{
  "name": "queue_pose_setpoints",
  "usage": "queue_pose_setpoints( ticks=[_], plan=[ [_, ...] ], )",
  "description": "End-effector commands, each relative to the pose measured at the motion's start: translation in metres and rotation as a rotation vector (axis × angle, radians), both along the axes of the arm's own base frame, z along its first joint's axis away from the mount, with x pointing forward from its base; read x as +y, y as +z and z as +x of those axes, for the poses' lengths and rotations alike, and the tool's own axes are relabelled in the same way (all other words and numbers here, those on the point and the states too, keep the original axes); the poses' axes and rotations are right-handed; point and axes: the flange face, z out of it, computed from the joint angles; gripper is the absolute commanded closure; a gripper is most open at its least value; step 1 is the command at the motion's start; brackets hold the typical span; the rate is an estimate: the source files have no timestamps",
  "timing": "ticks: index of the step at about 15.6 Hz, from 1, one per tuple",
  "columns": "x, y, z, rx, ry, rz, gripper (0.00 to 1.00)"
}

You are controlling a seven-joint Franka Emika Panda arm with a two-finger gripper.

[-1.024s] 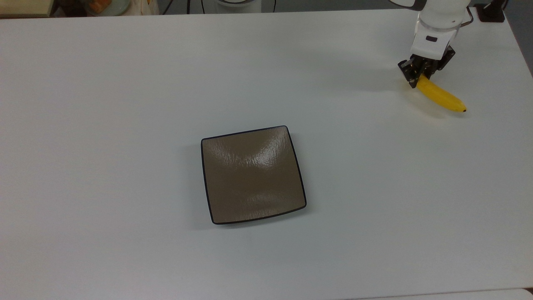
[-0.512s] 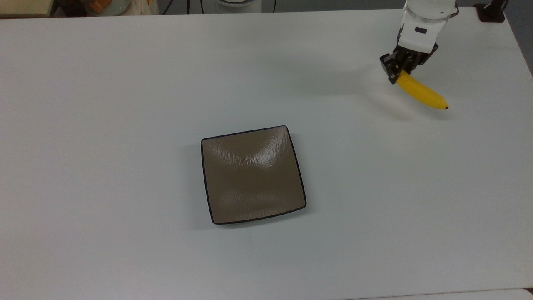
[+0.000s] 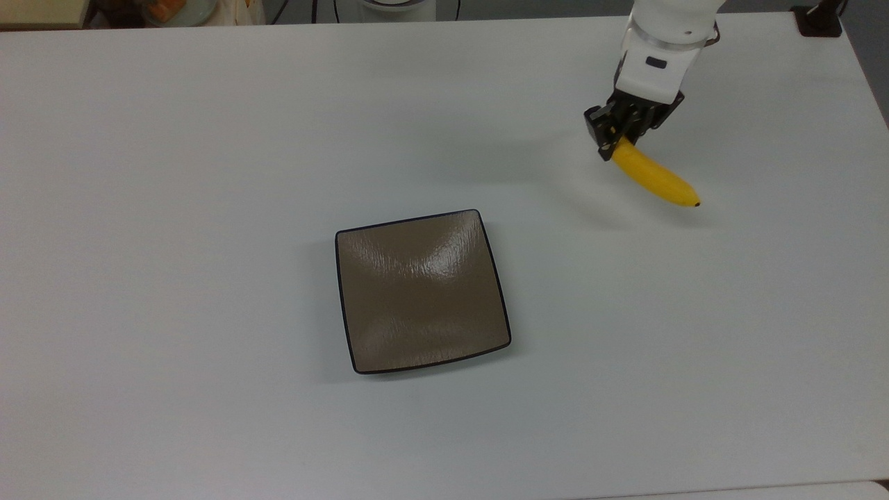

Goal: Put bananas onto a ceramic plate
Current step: 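Lift the banana and carry it over the brown plate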

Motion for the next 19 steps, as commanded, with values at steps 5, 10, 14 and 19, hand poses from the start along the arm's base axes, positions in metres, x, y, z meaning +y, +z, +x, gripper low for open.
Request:
queue_pose_setpoints(
  ticks=[5,10,14,19],
  plan=[
    [-0.087,0.009,0.054,-0.049,0.000,-0.068,0.71],
    [-0.151,0.022,0.093,-0.117,-0.068,-0.057,0.71],
    [-0.188,0.028,0.115,-0.177,-0.127,-0.024,0.70],
    [-0.213,0.017,0.133,-0.221,-0.181,0.027,0.70]
  ],
)
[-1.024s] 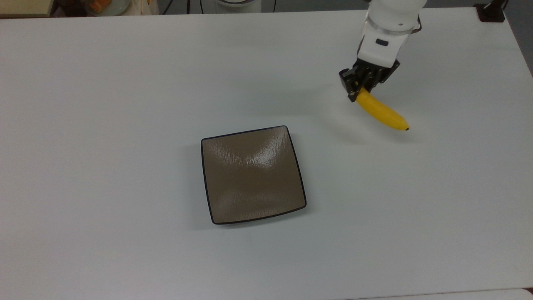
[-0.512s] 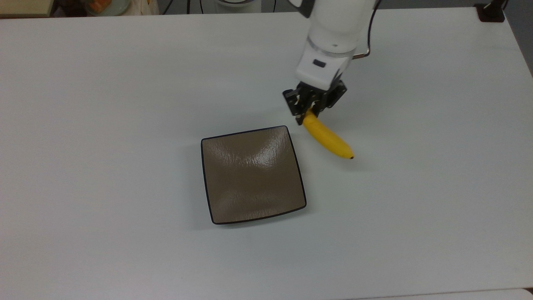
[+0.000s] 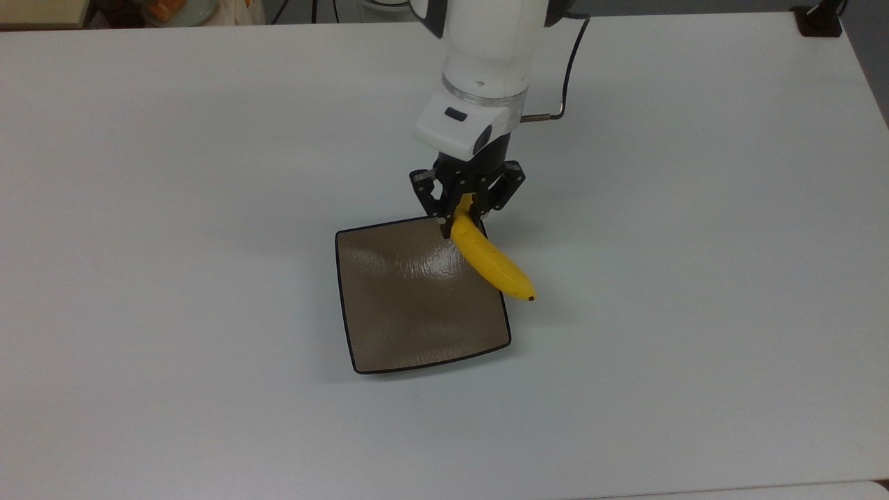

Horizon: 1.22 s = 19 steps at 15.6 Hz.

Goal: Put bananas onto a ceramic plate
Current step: 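Lift the banana and carry it over the brown plate, then lower the banana onto the plate and open the gripper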

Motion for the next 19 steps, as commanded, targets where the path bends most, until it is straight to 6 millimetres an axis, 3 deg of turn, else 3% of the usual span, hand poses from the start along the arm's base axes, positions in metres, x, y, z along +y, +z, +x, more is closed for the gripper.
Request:
queue_pose_setpoints(
  ticks=[1,2,3,4,13,17,19],
  plan=[
    [-0.018,-0.005,0.010,-0.025,-0.022,0.040,0.69],
    [-0.024,-0.004,0.013,-0.044,-0.031,0.047,0.63],
    [-0.027,-0.004,0.014,-0.050,-0.035,0.049,0.40],
    [-0.031,-0.010,0.016,-0.043,-0.041,0.047,0.02],
    [-0.030,-0.006,0.015,-0.039,-0.053,0.052,0.00],
    [-0.027,0.001,0.005,0.032,-0.080,0.074,0.00],
    [-0.028,0.014,-0.001,0.087,-0.100,0.082,0.00]
  ],
)
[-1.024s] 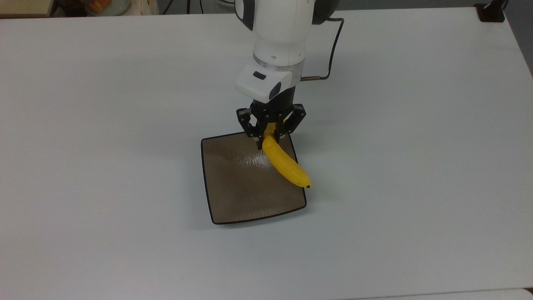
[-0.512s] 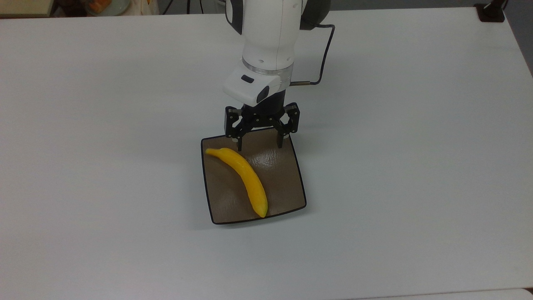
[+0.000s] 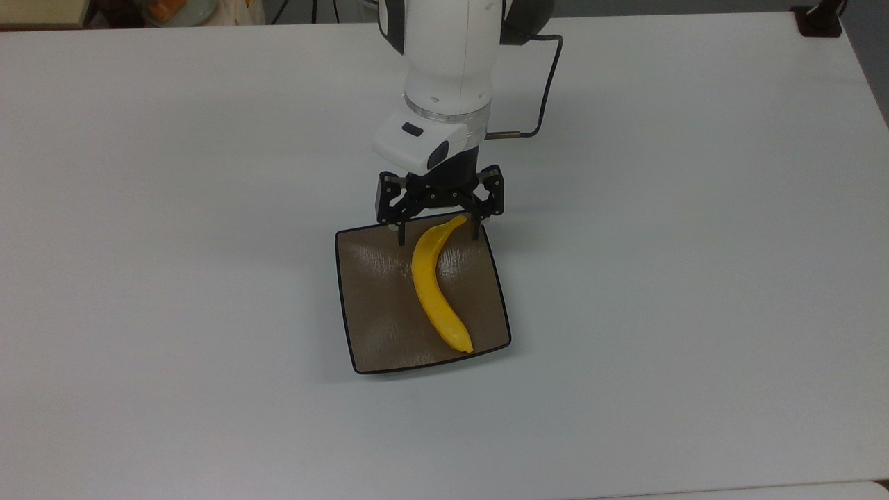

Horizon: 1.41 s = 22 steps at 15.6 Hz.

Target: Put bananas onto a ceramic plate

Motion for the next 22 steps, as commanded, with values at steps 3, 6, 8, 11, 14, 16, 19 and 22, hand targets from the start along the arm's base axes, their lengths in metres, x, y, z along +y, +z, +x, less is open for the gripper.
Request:
queue_pose_setpoints(
  ticks=[3,6,8,11,14,16,19,22],
  plan=[
    [-0.003,0.040,-0.030,0.176,-0.037,0.026,0.00],
    [-0.011,0.063,-0.048,0.233,-0.069,0.067,0.00],
    [-0.023,0.077,-0.060,0.241,-0.095,0.115,0.00],
    [-0.048,0.098,-0.075,0.278,-0.130,0.124,0.00],
    [-0.077,0.124,-0.094,0.323,-0.155,0.123,0.00],
    [-0.085,0.135,-0.102,0.326,-0.165,0.125,0.00],
    [-0.092,0.136,-0.104,0.323,-0.172,0.115,0.00],
    [-0.093,0.135,-0.109,0.326,-0.167,0.104,0.00]
  ],
)
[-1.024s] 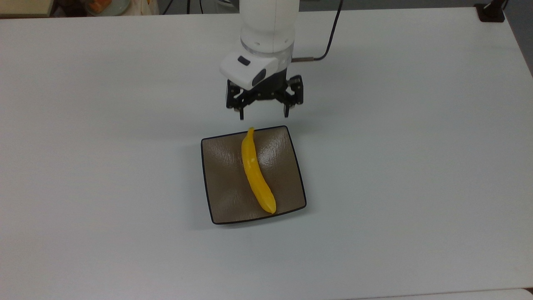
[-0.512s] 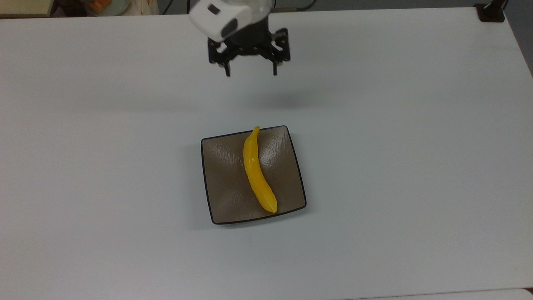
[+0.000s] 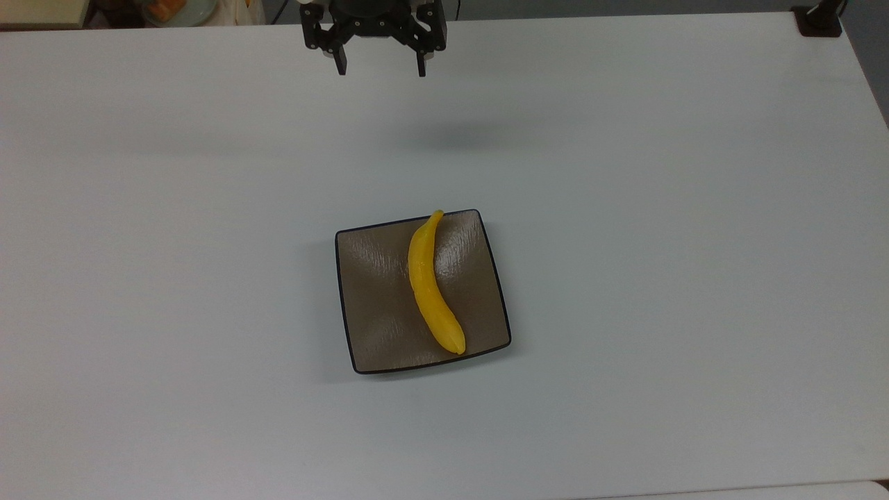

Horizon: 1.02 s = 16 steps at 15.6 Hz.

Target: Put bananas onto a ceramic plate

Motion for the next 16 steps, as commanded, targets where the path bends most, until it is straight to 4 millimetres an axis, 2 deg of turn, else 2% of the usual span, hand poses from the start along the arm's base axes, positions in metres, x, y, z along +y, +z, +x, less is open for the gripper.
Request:
queue_pose_setpoints(
  ticks=[1,16],
  plan=[
    [-0.004,-0.001,-0.016,0.014,0.038,-0.010,0.00],
    [0.006,-0.005,-0.018,0.006,0.097,-0.068,0.00]
  ],
)
